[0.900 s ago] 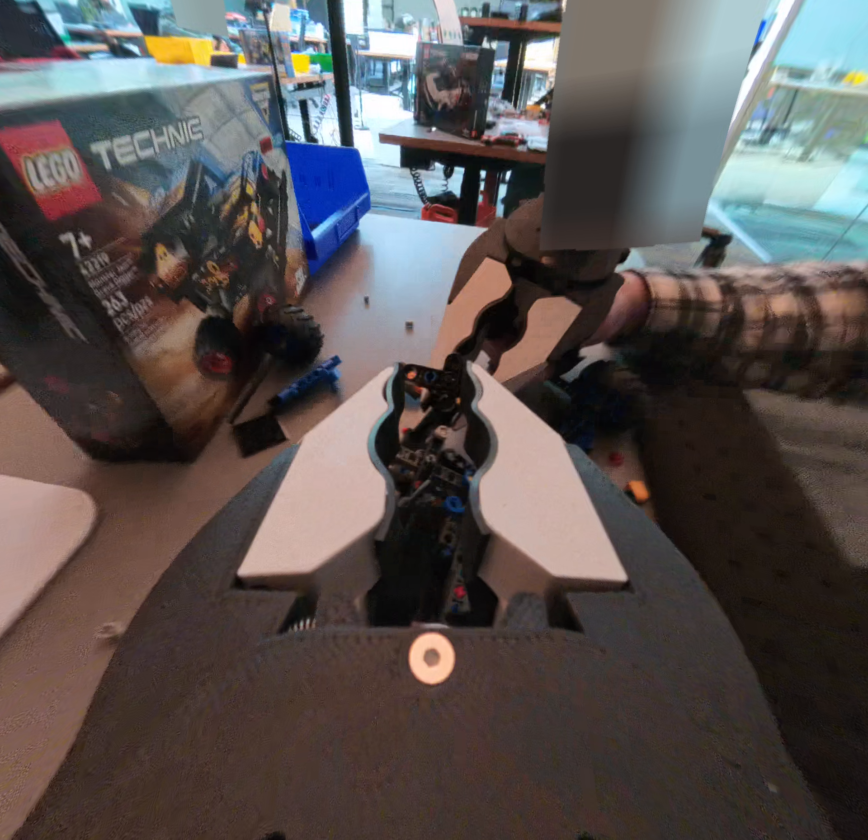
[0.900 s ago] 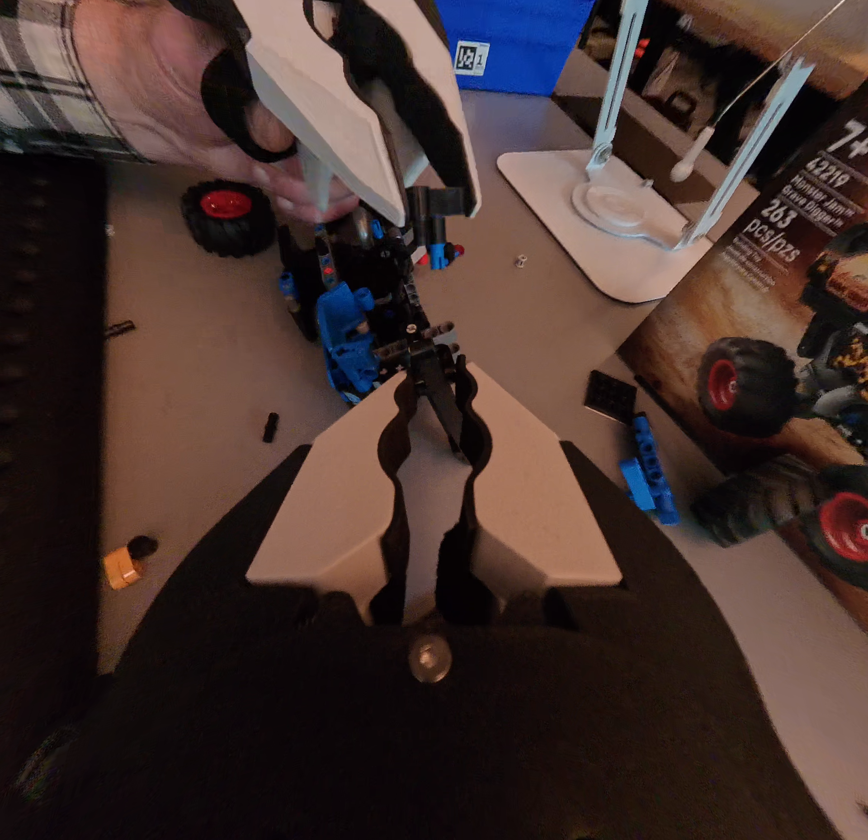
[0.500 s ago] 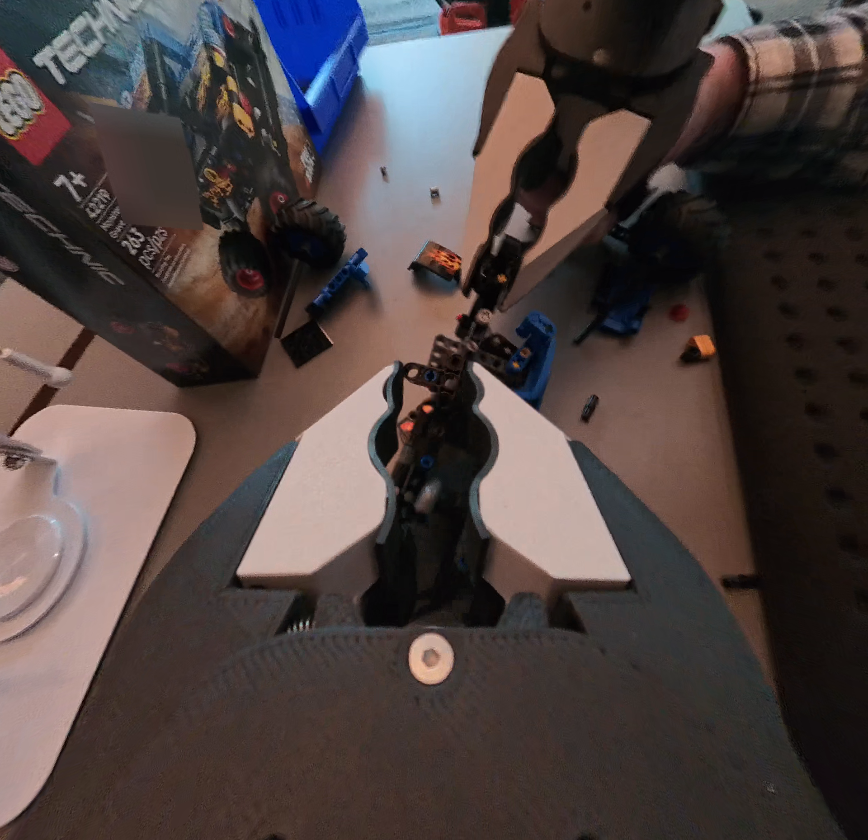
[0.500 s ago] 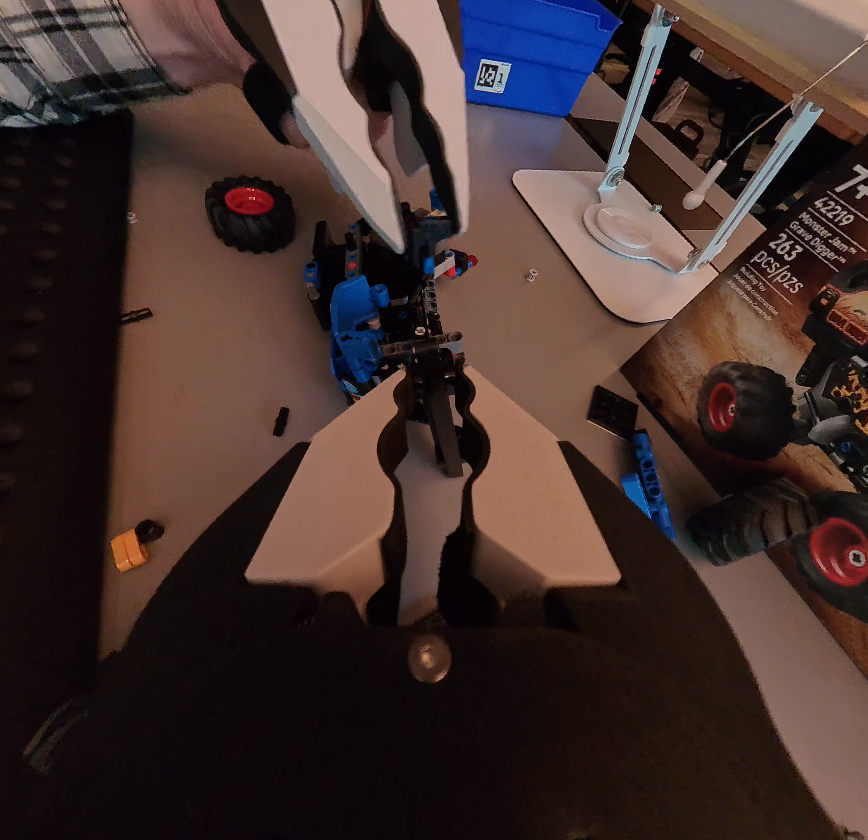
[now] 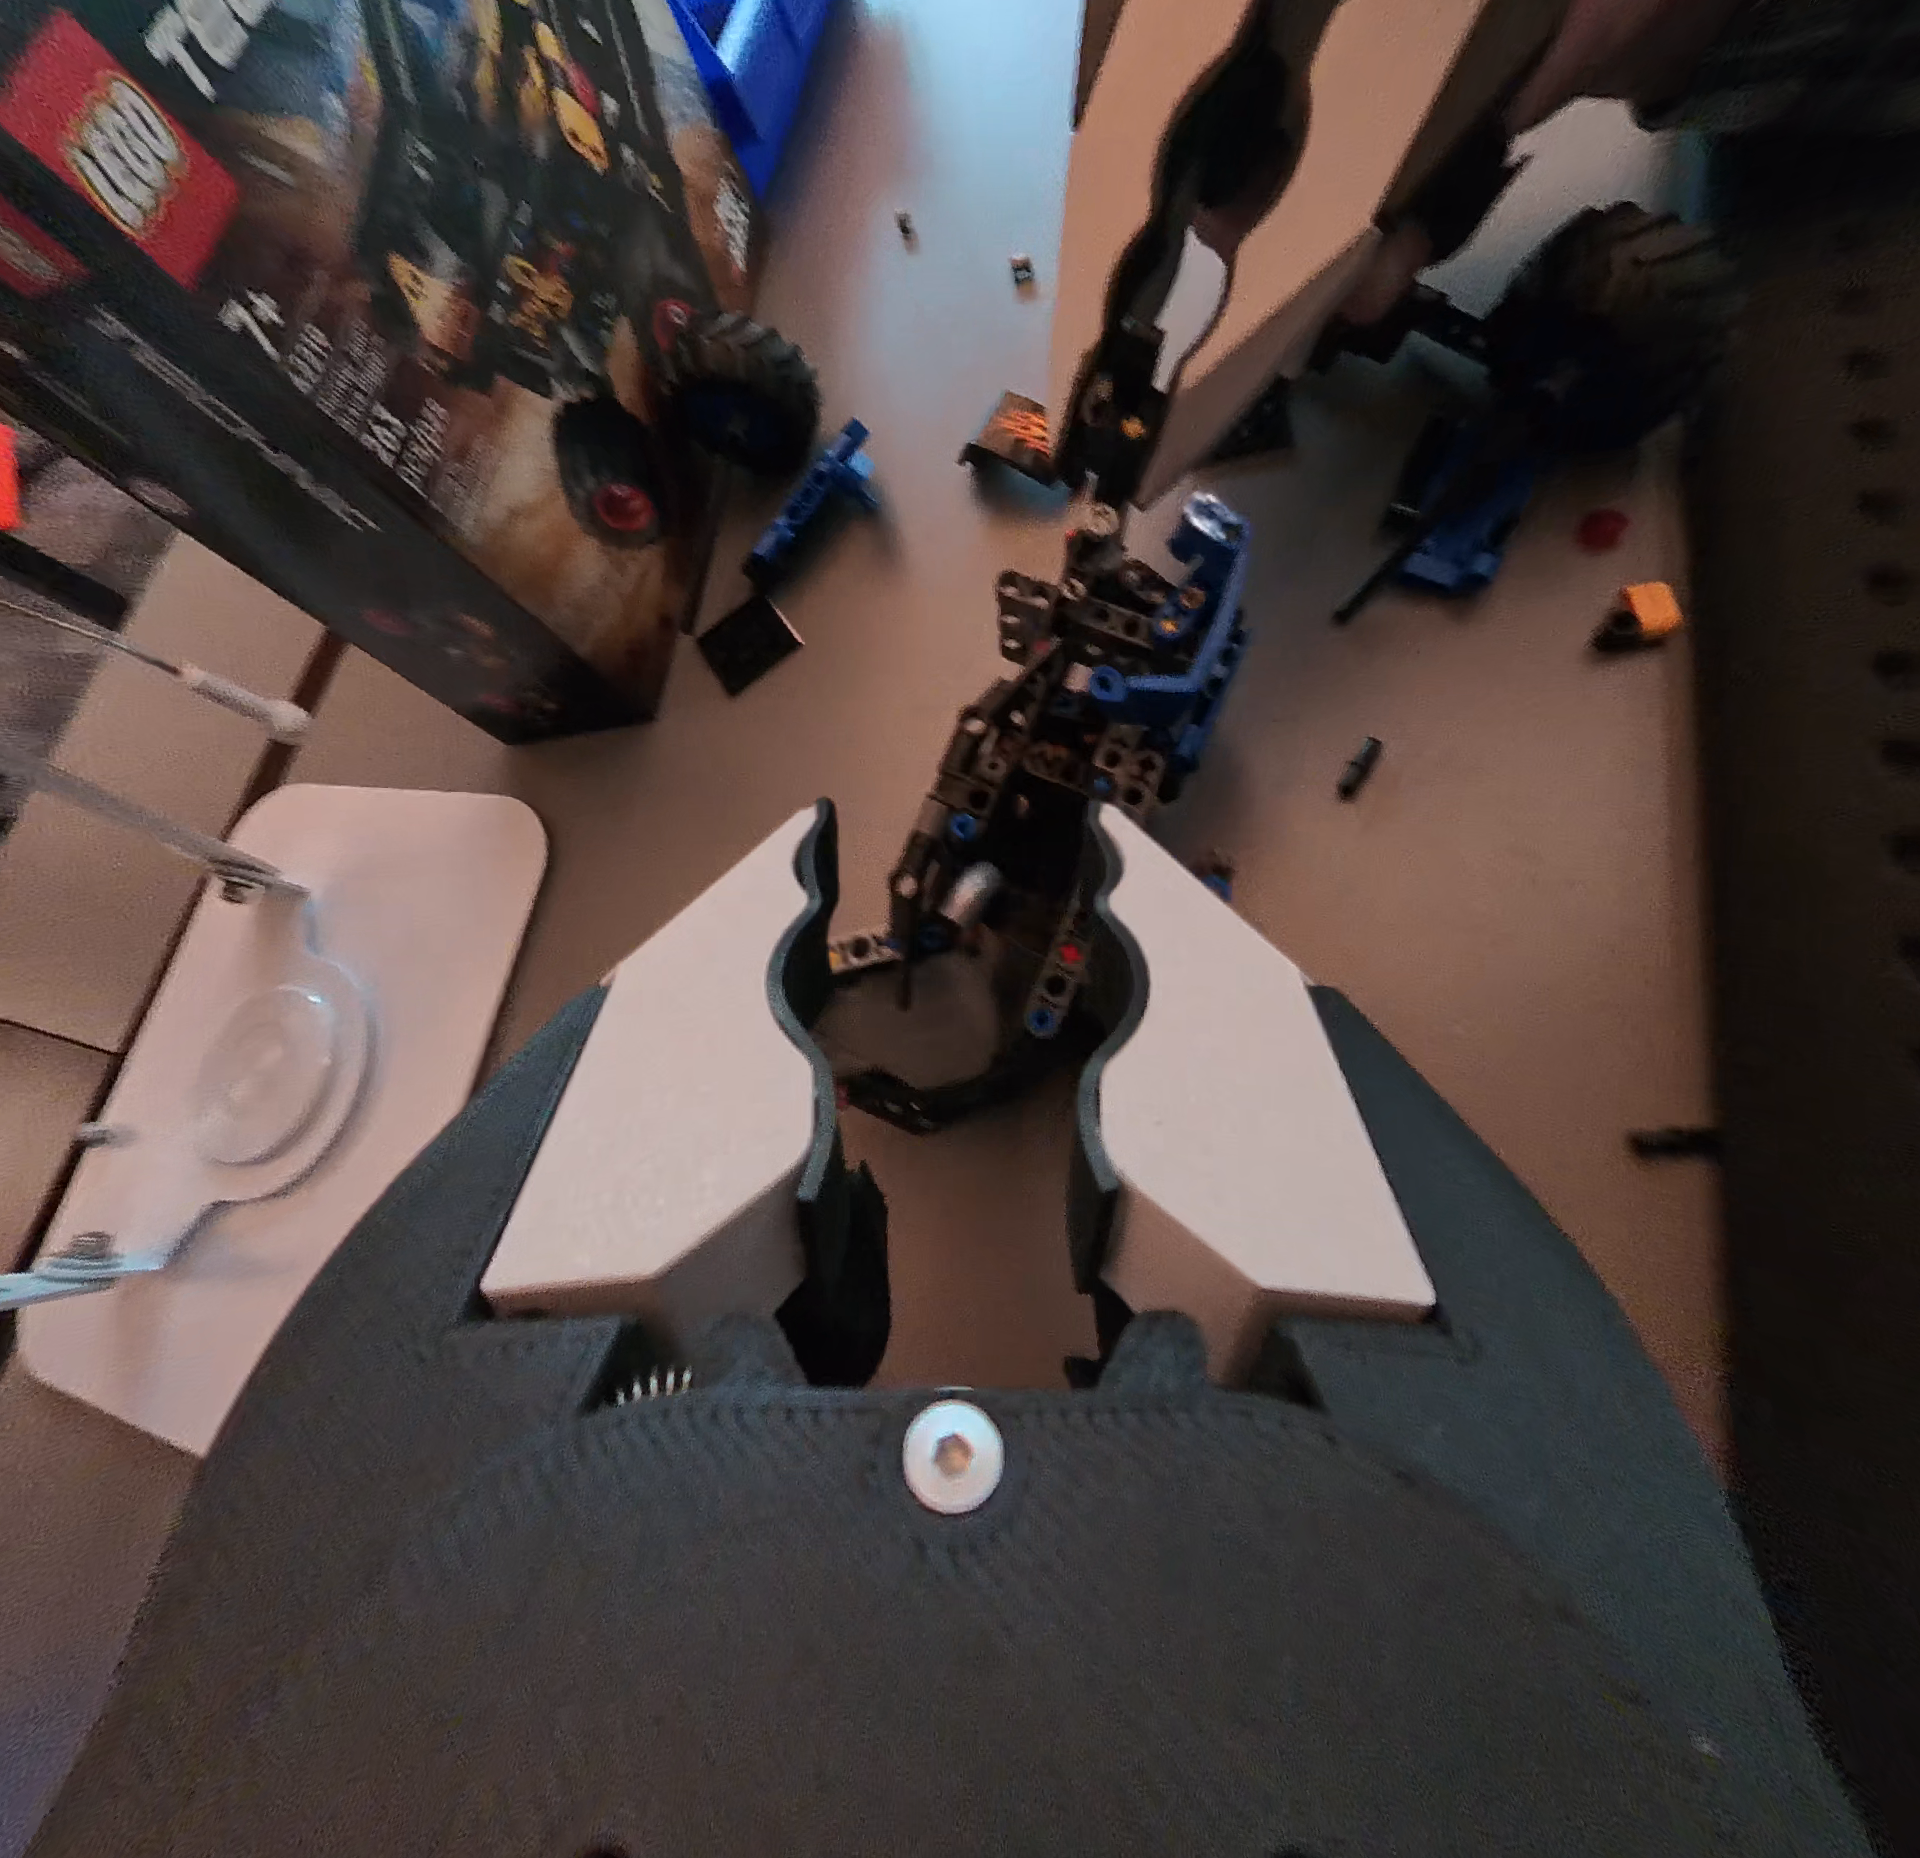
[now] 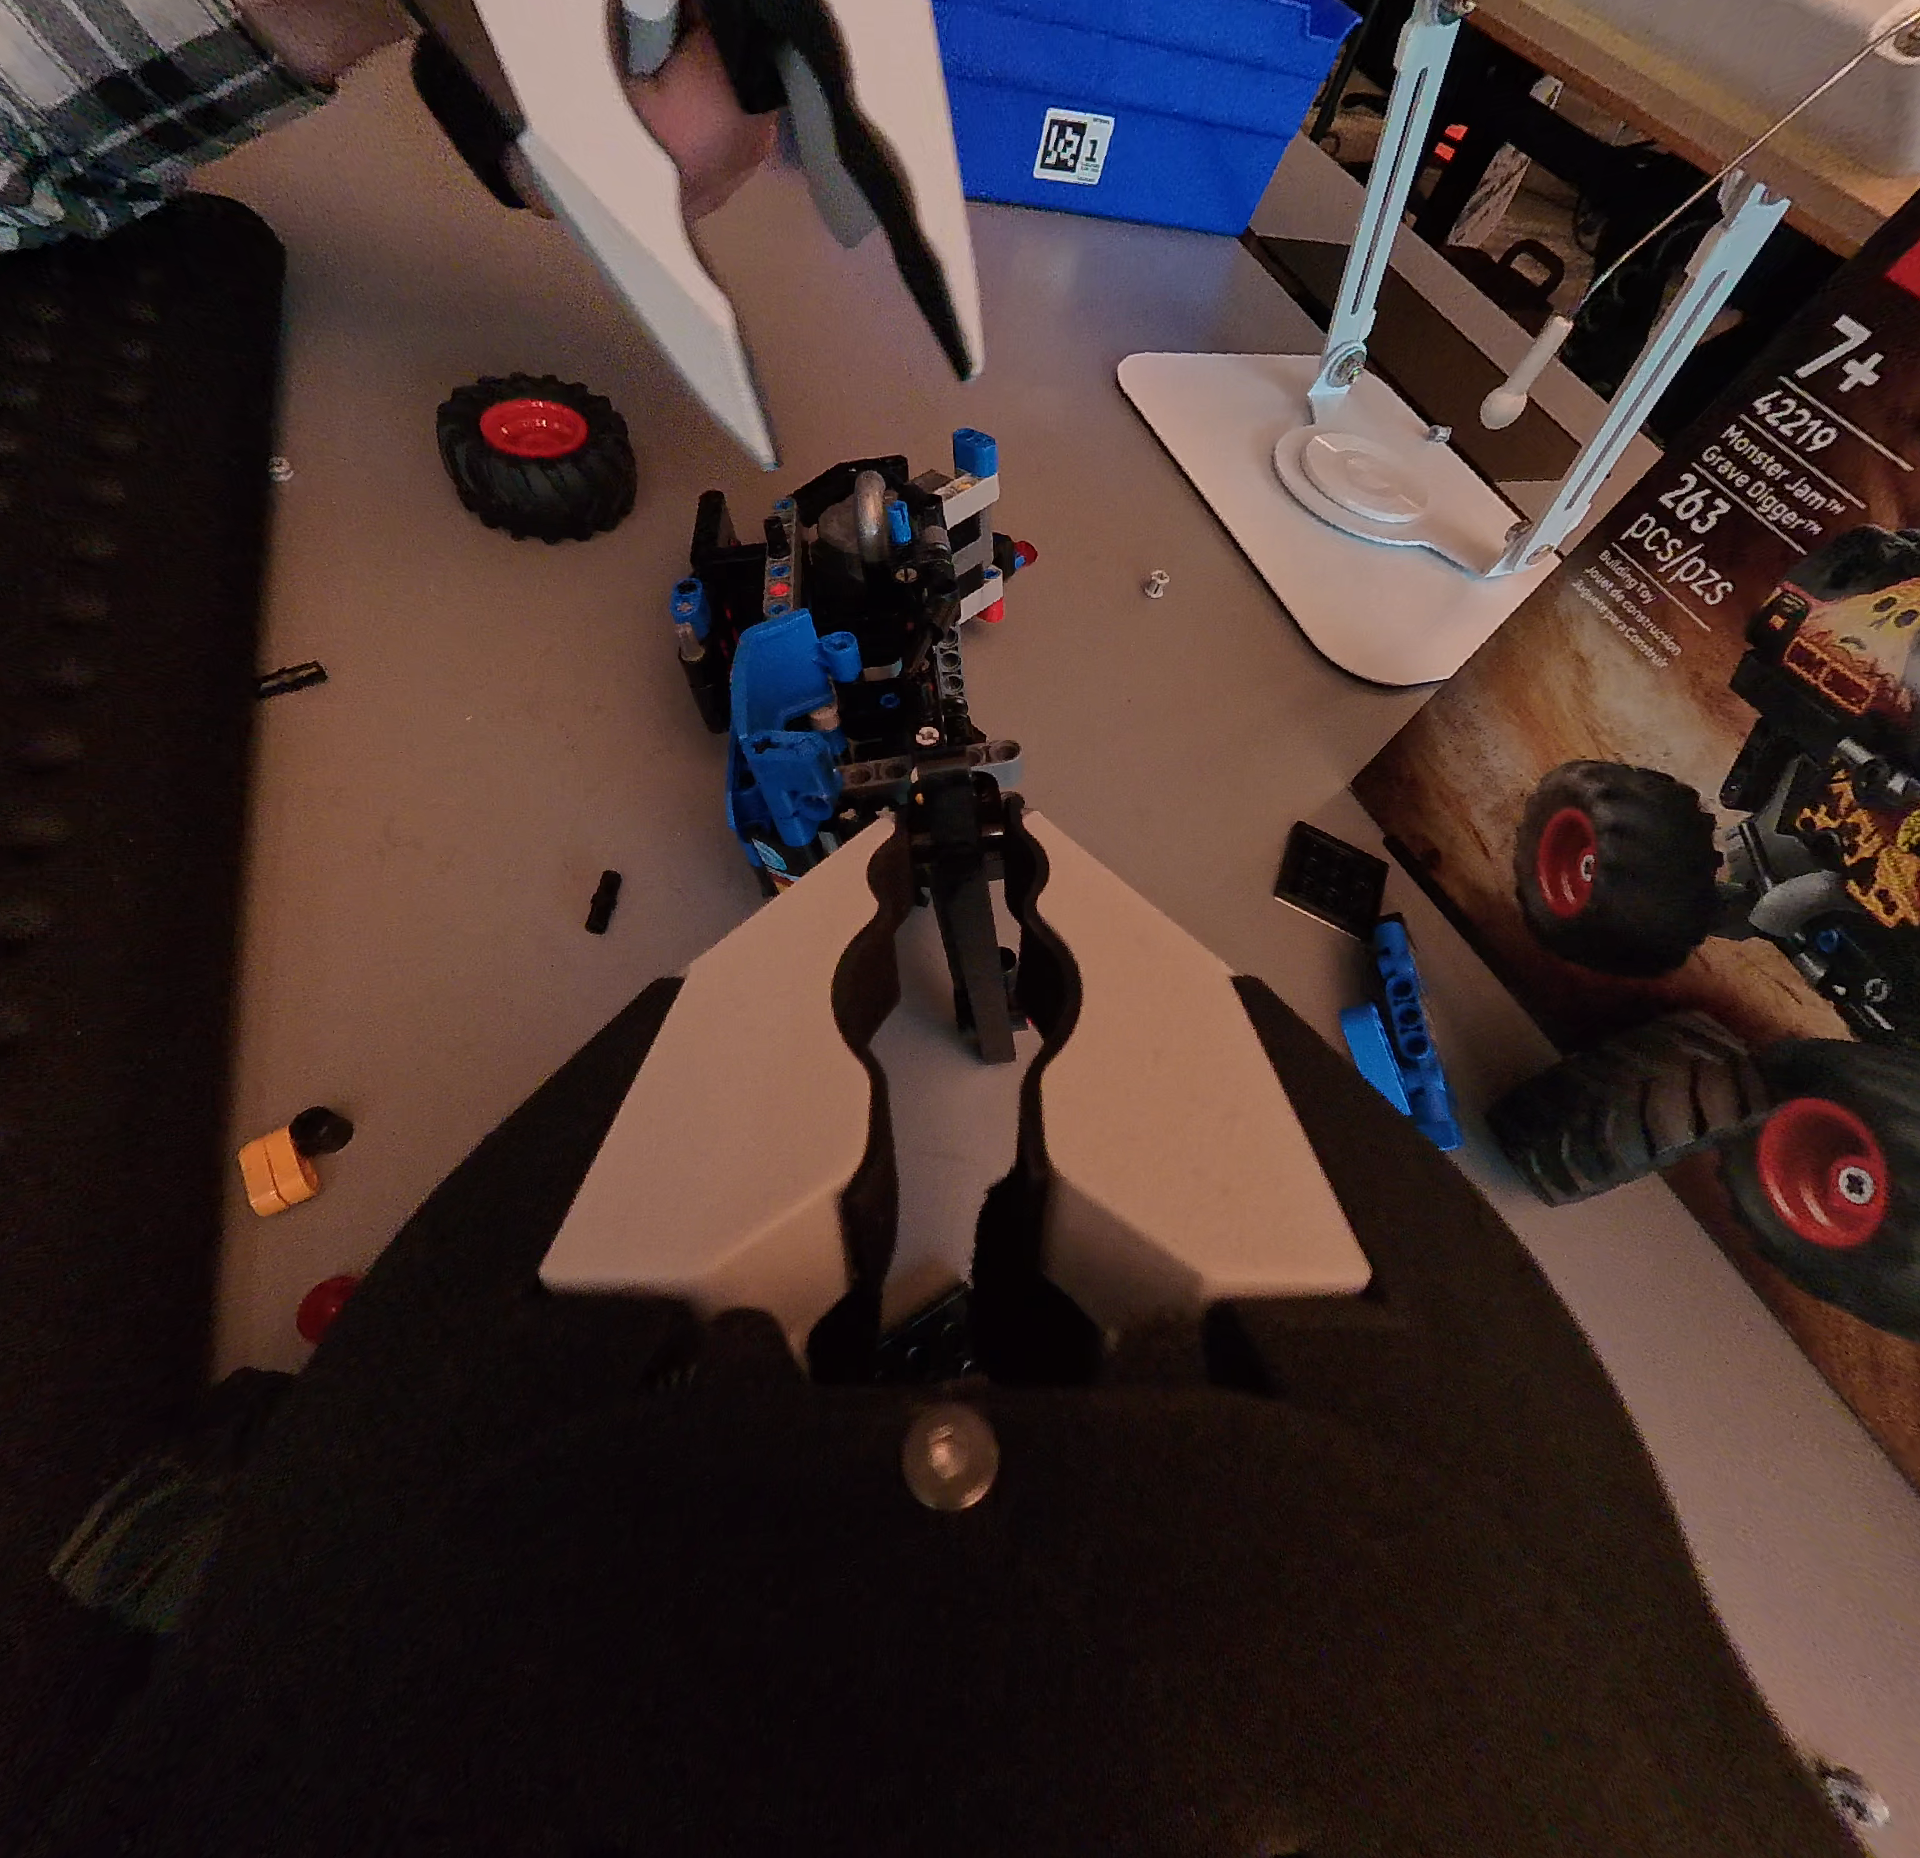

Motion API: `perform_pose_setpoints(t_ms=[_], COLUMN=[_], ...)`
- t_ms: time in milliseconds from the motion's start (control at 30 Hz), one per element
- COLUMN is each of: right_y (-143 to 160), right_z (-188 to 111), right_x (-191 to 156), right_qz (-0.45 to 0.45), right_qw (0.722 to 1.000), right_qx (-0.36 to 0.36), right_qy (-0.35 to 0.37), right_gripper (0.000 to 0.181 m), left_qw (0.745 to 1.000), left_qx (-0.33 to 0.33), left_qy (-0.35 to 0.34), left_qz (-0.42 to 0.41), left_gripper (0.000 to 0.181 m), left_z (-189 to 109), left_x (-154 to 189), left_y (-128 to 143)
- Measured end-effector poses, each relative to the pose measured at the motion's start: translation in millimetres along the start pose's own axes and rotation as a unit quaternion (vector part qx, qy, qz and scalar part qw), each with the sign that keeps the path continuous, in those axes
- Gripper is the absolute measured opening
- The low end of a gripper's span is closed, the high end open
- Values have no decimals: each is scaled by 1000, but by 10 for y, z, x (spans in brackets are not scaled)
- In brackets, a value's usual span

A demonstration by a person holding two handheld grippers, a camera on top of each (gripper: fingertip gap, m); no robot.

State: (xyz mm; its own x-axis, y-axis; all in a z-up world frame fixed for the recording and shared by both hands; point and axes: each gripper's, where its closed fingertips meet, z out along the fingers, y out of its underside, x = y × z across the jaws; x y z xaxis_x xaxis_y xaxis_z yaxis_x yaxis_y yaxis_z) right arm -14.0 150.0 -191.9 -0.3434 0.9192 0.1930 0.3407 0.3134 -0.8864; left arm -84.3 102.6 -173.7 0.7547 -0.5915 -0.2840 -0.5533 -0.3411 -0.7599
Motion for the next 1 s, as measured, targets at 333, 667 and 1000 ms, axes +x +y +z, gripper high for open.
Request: perform_pose_setpoints(t_ms=[333,667,1000], right_y=[3,35,23], right_z=[-2,23,-15], right_x=[-13,0,-5], right_qz=[-3,-21,-15], right_qw=[1000,1000,1000], right_qx=[1,-14,-12], right_qy=[-2,9,11], right_gripper=[15,15,15], left_qw=[992,990,968], left_qx=[-91,-1,115], left_qy=[79,100,20], left_qz=[48,-99,-221], left_gripper=[15,8,0], left_z=[455,428,286], left_x=[91,-11,-334], left_y=[47,-37,-270])
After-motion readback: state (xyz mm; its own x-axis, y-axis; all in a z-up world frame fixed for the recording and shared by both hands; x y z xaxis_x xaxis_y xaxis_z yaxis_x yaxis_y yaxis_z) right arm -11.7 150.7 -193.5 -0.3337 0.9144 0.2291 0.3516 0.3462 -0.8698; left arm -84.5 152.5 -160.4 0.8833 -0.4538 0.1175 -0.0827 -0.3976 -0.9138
